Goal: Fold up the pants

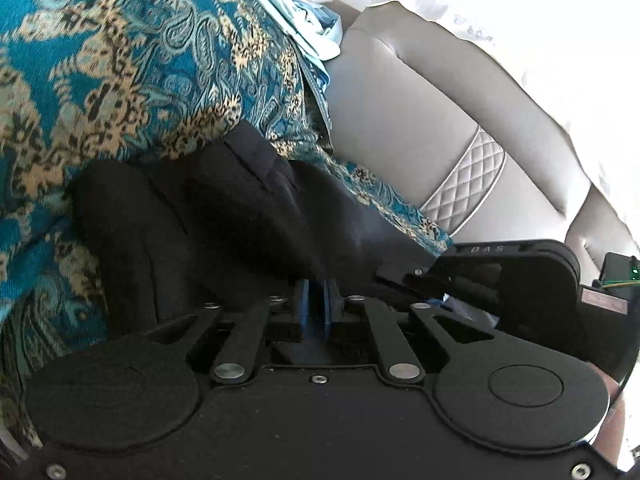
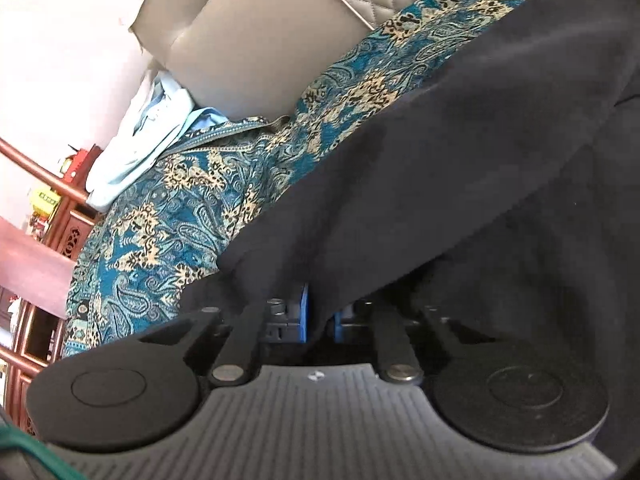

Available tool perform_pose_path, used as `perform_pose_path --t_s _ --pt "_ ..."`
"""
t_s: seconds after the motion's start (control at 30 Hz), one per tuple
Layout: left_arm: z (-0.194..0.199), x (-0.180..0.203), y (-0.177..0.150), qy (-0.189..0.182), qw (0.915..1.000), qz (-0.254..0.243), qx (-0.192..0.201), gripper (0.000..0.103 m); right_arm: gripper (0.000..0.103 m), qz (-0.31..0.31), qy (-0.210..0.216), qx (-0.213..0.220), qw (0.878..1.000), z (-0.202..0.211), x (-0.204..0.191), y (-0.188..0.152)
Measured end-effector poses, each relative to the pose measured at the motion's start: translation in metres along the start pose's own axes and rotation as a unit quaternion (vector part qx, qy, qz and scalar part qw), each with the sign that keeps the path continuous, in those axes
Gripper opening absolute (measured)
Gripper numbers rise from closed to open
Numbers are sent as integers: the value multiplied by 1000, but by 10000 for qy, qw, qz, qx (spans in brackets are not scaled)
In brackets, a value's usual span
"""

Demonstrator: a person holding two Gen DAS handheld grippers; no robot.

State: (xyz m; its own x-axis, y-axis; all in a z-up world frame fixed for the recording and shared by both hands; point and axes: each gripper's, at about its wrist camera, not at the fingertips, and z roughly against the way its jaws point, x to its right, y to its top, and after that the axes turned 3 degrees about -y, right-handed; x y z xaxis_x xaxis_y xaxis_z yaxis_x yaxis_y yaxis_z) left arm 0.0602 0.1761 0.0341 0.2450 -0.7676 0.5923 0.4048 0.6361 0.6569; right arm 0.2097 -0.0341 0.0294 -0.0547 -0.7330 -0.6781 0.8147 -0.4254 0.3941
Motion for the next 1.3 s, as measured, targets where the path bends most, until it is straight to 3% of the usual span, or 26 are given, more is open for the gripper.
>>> perform_pose_path --t_s 0.13,0.3,0.4,0.47,0.5,0.57,0.6,0.7,0.87,1.07,1.23,1.3 --pt "4 -10 0 -23 9994 337 22 32 11 160 119 164 9997 12 -4 1" --pt "-3 -22 12 -370 9938 1030 177 57 10 659 108 474 9966 28 -21 3" --pt "-19 -25 24 -553 9884 1406 144 58 10 824 82 544 9951 31 -26 2" --pt "-31 -28 31 -485 9851 1646 91 58 10 861 61 552 9947 32 -27 0" --pt "-36 -30 33 -398 9831 1788 80 56 10 861 51 552 9947 32 -26 -1" --pt "-43 -35 34 -189 9779 2080 106 43 10 865 49 548 9947 33 -25 -5" --pt "-44 -37 34 -10 9764 2155 172 20 10 872 39 558 9946 33 -24 -7" --pt "-39 -38 34 194 9753 2167 384 7 12 922 3 599 9939 33 -22 -14" --pt "-19 -26 41 326 9823 1563 981 4 28 741 -104 796 9940 29 -14 -22" --pt "-14 -35 42 409 9804 1679 940 3 30 168 -617 1404 9880 28 10 2" --pt "-11 -43 43 459 9802 1699 908 4 32 -595 -1116 2000 9716 42 63 52" --pt "-10 -45 42 497 9807 1671 881 4 34 -653 -1603 2291 9579 54 80 73"
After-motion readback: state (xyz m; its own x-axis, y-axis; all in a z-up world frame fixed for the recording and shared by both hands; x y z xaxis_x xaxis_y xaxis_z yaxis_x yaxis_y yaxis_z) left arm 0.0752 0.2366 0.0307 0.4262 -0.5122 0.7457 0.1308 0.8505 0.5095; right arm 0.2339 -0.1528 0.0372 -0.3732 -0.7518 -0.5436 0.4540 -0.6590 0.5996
